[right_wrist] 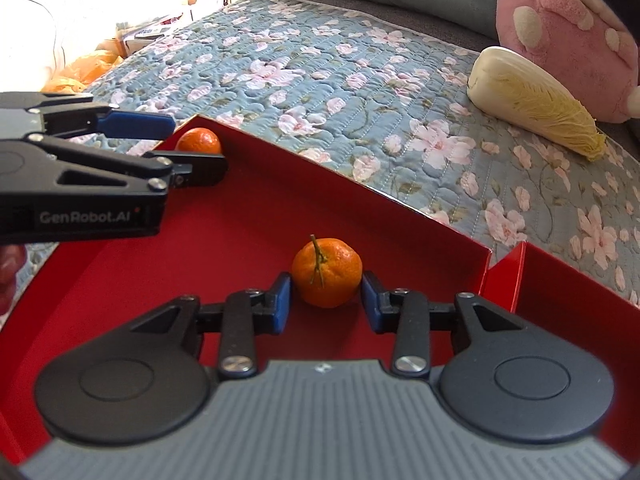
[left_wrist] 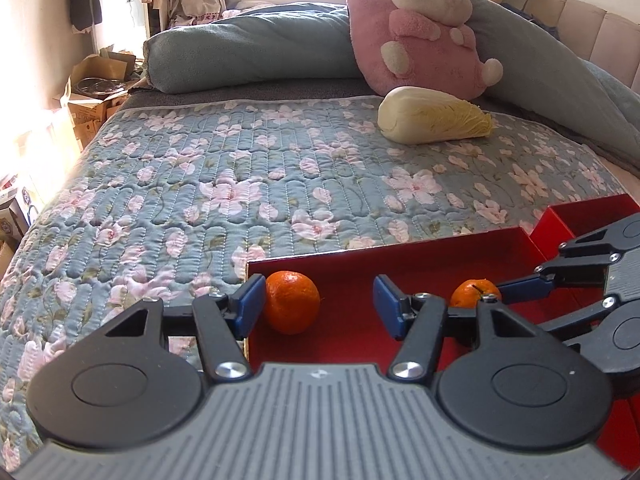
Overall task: Organize fruits
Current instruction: 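Grasp a mandarin with the left tool while the right tool grasps the other mandarin, then carry both mandarins over the blue plate with both tools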
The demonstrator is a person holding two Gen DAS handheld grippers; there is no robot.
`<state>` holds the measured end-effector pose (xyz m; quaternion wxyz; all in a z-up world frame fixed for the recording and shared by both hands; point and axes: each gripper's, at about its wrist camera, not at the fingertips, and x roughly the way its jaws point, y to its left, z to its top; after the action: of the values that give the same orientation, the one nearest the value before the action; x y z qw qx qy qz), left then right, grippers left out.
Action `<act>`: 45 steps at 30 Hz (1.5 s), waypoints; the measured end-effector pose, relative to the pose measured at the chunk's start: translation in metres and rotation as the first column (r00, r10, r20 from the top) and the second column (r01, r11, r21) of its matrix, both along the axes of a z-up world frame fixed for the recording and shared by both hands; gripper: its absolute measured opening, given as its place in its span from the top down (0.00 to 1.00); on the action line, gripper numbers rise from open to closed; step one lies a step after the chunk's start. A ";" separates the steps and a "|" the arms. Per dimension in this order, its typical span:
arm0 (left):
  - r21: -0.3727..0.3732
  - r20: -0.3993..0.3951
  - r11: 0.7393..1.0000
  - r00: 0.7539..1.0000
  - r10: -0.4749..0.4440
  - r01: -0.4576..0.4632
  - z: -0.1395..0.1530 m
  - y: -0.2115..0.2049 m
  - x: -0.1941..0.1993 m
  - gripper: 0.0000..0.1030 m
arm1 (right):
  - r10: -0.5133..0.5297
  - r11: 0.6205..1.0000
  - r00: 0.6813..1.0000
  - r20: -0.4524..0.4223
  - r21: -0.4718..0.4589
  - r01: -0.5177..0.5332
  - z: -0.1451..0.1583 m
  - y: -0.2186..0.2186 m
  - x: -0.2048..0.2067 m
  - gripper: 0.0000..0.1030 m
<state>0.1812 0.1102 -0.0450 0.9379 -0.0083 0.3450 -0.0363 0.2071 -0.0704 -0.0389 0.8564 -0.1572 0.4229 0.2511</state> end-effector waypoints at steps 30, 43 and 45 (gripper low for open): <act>0.013 -0.083 1.000 0.996 -0.018 0.019 -0.024 -0.013 0.001 0.55 | 0.040 0.999 0.998 0.044 -0.013 -0.039 0.000 0.002 -0.004 0.61; 0.013 -0.071 1.000 0.997 0.008 -0.007 -0.002 -0.018 -0.015 0.56 | 0.033 0.999 0.998 0.045 0.017 -0.033 0.021 -0.013 -0.028 0.61; 0.014 -0.065 1.000 0.998 0.015 -0.015 0.004 -0.019 -0.021 0.56 | 0.028 0.999 0.998 0.049 0.019 -0.029 0.027 -0.018 -0.036 0.61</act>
<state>0.1603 0.0917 -0.0407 0.9264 -0.0059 0.3757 -0.0267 0.1713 -0.0880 -0.0117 0.8643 -0.1609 0.3970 0.2636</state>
